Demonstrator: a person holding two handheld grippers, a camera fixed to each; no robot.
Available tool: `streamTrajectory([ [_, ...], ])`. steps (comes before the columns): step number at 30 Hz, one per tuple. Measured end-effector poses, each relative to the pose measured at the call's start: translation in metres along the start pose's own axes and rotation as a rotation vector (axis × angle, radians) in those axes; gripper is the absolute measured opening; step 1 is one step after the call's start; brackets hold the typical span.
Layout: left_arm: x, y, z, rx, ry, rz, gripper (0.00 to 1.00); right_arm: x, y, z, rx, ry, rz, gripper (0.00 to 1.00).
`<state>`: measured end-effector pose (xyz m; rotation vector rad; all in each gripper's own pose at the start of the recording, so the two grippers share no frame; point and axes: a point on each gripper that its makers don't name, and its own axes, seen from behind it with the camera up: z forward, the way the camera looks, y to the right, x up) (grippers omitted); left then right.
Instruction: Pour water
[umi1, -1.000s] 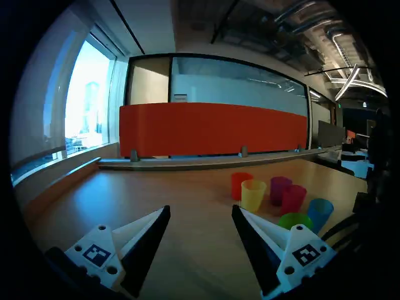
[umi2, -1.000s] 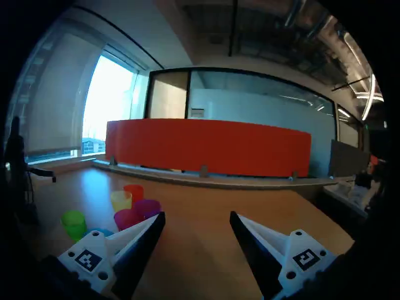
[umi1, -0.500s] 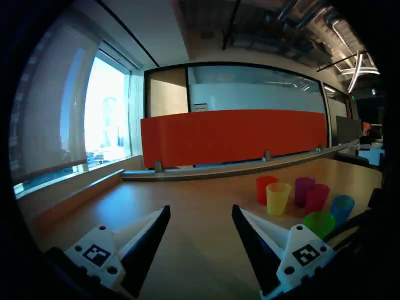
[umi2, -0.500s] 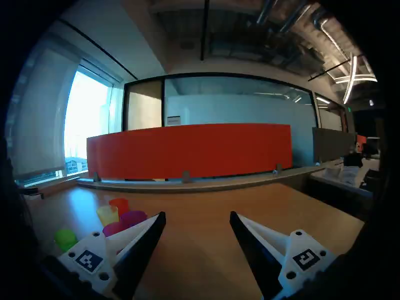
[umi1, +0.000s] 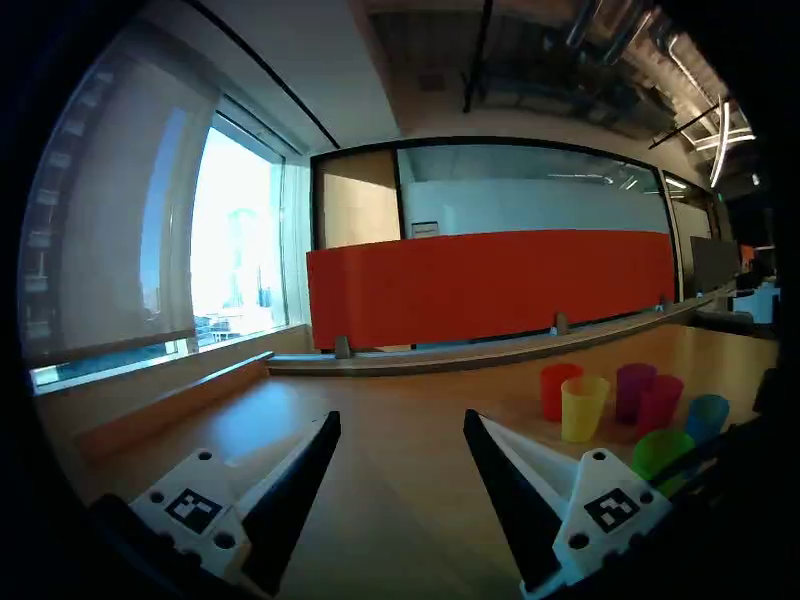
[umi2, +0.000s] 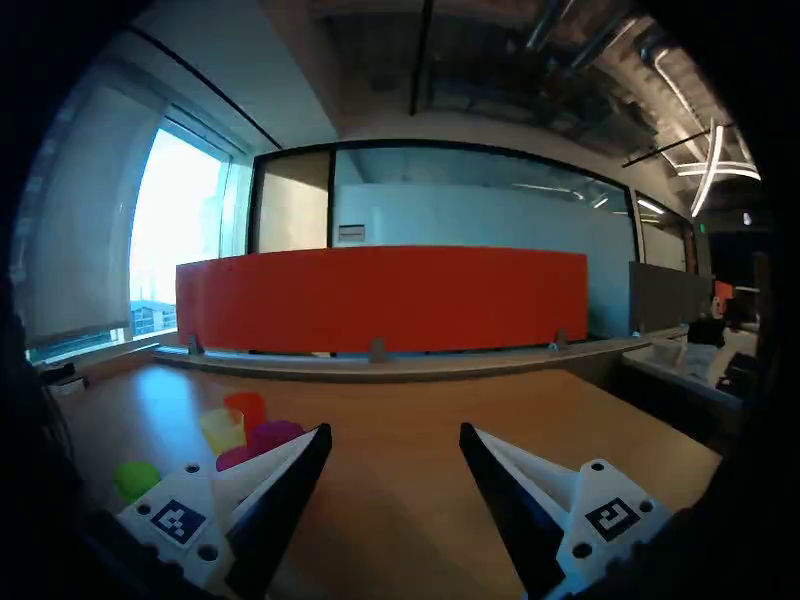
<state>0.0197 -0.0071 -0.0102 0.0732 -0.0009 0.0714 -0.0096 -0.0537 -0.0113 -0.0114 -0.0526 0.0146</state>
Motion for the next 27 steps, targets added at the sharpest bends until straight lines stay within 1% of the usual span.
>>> streamTrajectory([
  [5, -0.007, -0.002, 0.005, -0.007, 0.009, -0.041, 0.91, 0.000, -0.001, 0.000, -0.008, -0.004, -0.016, 0.99],
  [8, -0.011, -0.004, 0.008, -0.006, 0.007, -0.062, 0.91, -0.002, -0.003, 0.001, -0.009, -0.009, -0.017, 0.99],
  [11, -0.012, -0.005, 0.010, -0.010, 0.012, -0.073, 0.91, -0.002, -0.005, 0.002, -0.005, -0.011, -0.010, 0.99],
  [27, -0.016, -0.001, 0.014, -0.027, 0.002, -0.073, 0.91, -0.006, -0.006, 0.004, 0.001, -0.020, 0.003, 0.99],
])
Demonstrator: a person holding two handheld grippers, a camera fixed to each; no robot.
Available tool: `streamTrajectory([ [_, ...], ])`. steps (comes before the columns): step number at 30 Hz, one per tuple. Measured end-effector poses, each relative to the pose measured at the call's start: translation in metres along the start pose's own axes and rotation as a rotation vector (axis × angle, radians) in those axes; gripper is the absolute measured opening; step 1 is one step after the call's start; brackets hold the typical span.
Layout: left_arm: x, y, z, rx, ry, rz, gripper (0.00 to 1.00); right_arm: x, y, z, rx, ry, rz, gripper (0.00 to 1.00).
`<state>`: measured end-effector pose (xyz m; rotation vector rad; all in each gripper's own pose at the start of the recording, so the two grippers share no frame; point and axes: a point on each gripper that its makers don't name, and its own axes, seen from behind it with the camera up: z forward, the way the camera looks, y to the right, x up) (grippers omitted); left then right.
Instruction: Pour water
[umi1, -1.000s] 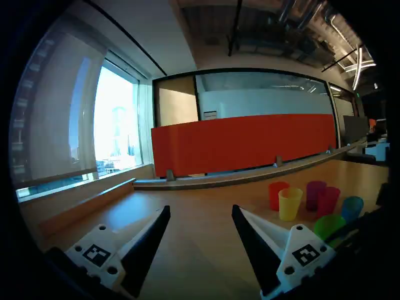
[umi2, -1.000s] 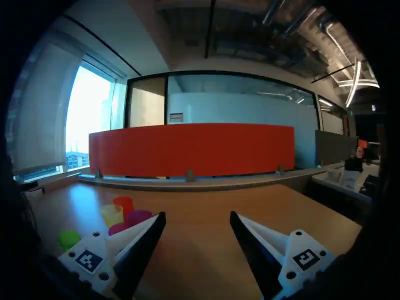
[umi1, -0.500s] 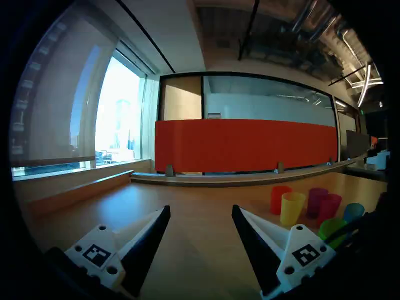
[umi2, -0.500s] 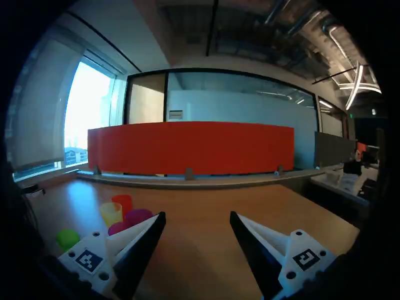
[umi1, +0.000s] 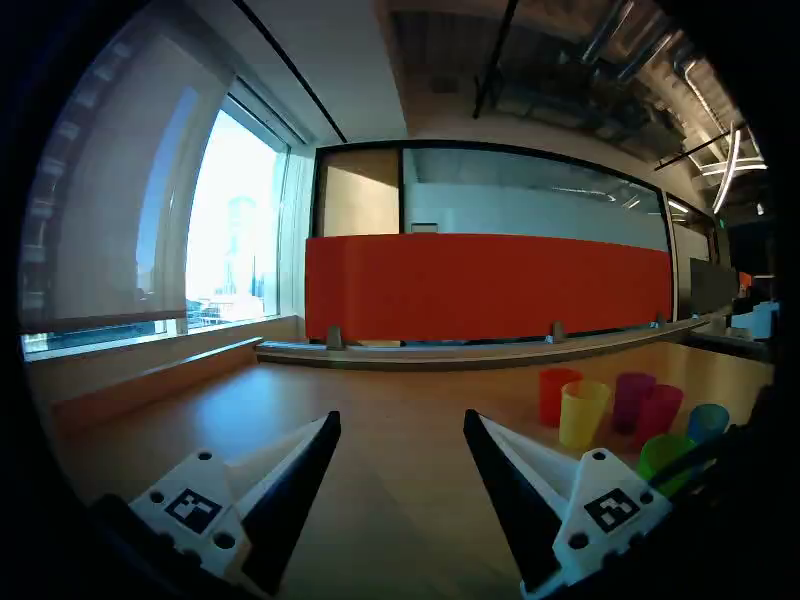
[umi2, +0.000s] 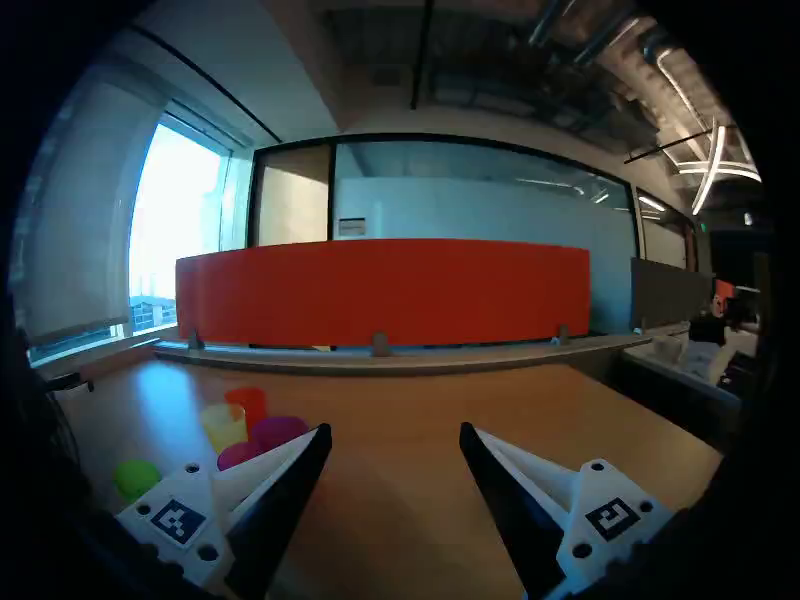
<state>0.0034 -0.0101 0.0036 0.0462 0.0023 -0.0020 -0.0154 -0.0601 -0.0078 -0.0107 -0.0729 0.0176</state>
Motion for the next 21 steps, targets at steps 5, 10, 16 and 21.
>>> streamTrajectory([
  [5, 0.000, 0.001, 0.000, -0.002, 0.000, 0.001, 0.91, 0.005, 0.000, 0.000, 0.002, 0.006, 0.007, 0.99],
  [10, 0.000, 0.000, 0.000, -0.002, 0.000, 0.001, 0.91, 0.010, 0.000, -0.002, 0.002, 0.015, 0.001, 0.99],
  [16, 0.000, 0.000, 0.000, -0.001, 0.000, 0.001, 0.91, 0.010, 0.002, -0.004, -0.002, 0.016, -0.002, 0.99],
  [21, 0.000, 0.000, -0.002, -0.003, 0.000, 0.001, 0.91, 0.009, 0.004, -0.005, -0.003, 0.017, 0.008, 0.99],
])
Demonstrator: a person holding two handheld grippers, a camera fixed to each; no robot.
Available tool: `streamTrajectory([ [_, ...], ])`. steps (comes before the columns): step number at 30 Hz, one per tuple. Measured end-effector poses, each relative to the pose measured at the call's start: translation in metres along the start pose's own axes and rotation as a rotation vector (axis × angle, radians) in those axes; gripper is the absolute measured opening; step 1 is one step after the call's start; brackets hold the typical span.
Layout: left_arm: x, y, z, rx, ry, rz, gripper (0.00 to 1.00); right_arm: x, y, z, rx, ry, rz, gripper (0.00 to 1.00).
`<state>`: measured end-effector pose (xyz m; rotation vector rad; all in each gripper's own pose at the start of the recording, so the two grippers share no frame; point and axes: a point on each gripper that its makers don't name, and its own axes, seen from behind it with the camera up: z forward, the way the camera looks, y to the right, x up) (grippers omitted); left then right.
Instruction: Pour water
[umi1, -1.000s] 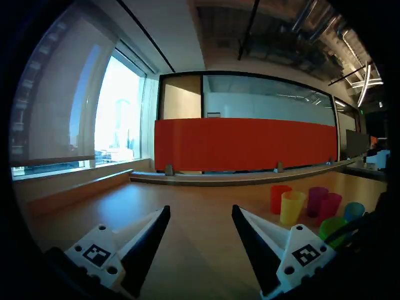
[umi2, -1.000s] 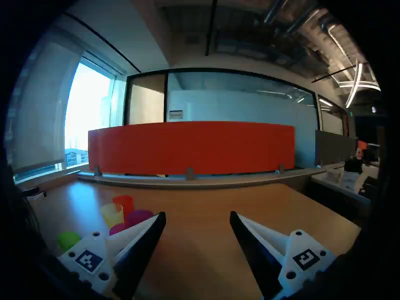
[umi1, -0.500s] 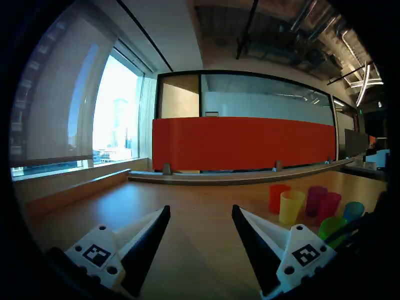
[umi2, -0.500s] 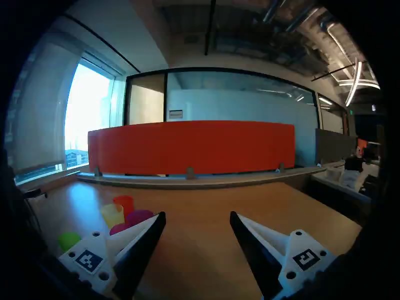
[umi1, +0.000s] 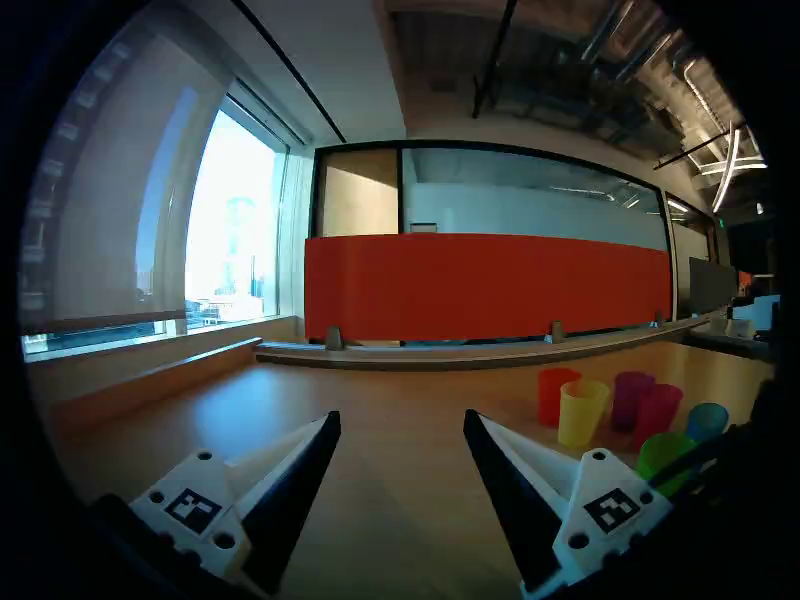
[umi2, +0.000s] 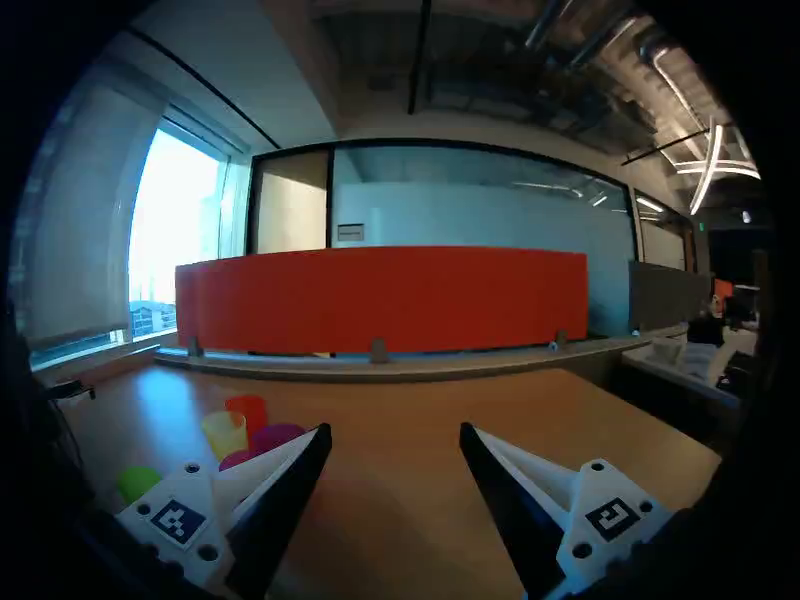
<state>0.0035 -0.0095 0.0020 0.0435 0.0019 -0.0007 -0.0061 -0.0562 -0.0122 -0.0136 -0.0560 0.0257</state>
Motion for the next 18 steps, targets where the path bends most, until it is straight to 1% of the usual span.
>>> streamTrajectory([
  [8, -0.0009, 0.0019, -0.0009, -0.006, 0.000, 0.000, 0.91, 0.0020, 0.0037, -0.0029, -0.002, 0.003, 0.006, 0.99],
  [14, -0.0015, 0.0014, -0.0007, -0.006, -0.001, 0.000, 0.91, 0.0035, 0.0081, -0.0050, -0.007, 0.010, -0.002, 0.99],
  [18, -0.0018, 0.0016, -0.0008, -0.006, -0.002, 0.000, 0.93, 0.0076, 0.0094, -0.0055, -0.012, 0.027, -0.011, 0.99],
])
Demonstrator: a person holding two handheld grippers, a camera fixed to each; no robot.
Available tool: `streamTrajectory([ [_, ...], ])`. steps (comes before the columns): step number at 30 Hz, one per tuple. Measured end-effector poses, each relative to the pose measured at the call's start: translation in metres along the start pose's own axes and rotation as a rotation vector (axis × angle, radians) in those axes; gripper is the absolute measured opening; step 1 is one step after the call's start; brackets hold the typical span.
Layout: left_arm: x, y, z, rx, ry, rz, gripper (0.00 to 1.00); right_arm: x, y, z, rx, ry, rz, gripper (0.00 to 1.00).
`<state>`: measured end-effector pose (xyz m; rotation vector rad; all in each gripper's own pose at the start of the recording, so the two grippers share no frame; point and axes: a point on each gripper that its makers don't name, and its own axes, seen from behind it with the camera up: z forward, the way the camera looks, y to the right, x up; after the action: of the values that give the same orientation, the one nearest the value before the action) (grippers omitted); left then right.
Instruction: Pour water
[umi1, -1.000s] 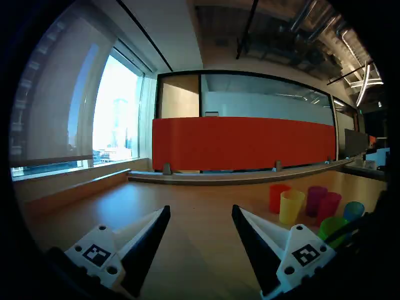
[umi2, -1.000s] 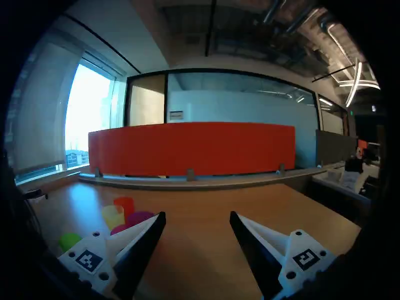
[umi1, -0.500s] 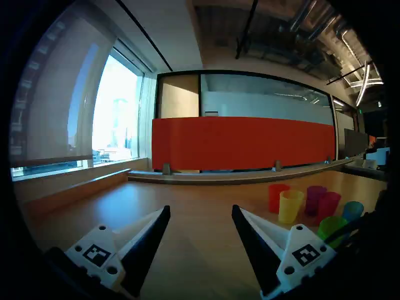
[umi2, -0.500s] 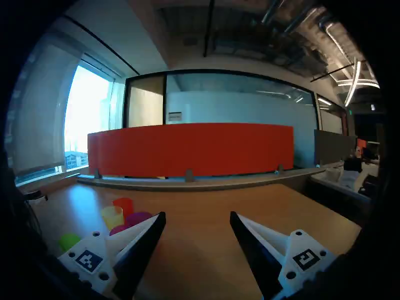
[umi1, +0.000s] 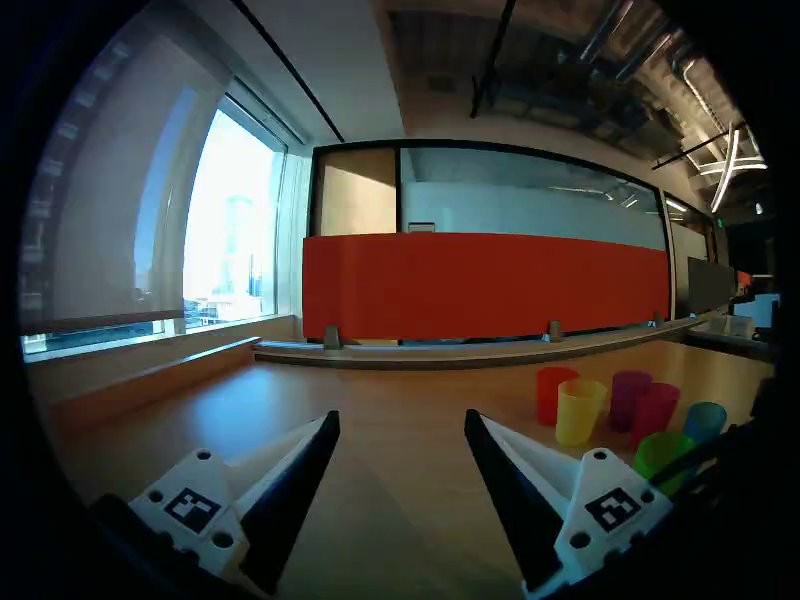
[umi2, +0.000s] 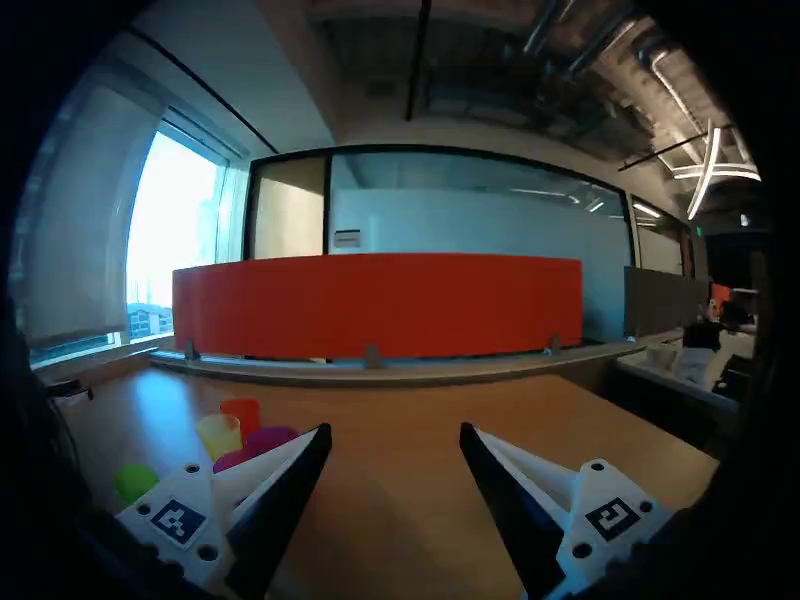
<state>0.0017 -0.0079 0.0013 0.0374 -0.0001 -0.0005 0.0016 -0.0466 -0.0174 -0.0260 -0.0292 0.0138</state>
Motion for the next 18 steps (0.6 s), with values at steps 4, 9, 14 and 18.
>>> streamTrajectory([
  [4, -0.0004, 0.0001, 0.0006, 0.000, 0.000, 0.000, 0.93, 0.0020, 0.0007, 0.0000, -0.004, 0.018, -0.014, 0.99],
  [9, -0.0005, 0.0004, 0.0008, 0.000, 0.000, 0.000, 0.93, -0.0006, -0.0003, -0.0007, -0.004, 0.045, -0.033, 0.99],
  [14, -0.0002, 0.0002, 0.0009, 0.000, 0.000, 0.000, 0.93, -0.0014, -0.0042, -0.0020, 0.005, 0.088, -0.062, 0.99],
  [18, -0.0005, 0.0003, 0.0009, 0.000, 0.000, 0.000, 0.93, -0.0018, -0.0069, -0.0010, 0.011, 0.101, -0.068, 0.99],
])
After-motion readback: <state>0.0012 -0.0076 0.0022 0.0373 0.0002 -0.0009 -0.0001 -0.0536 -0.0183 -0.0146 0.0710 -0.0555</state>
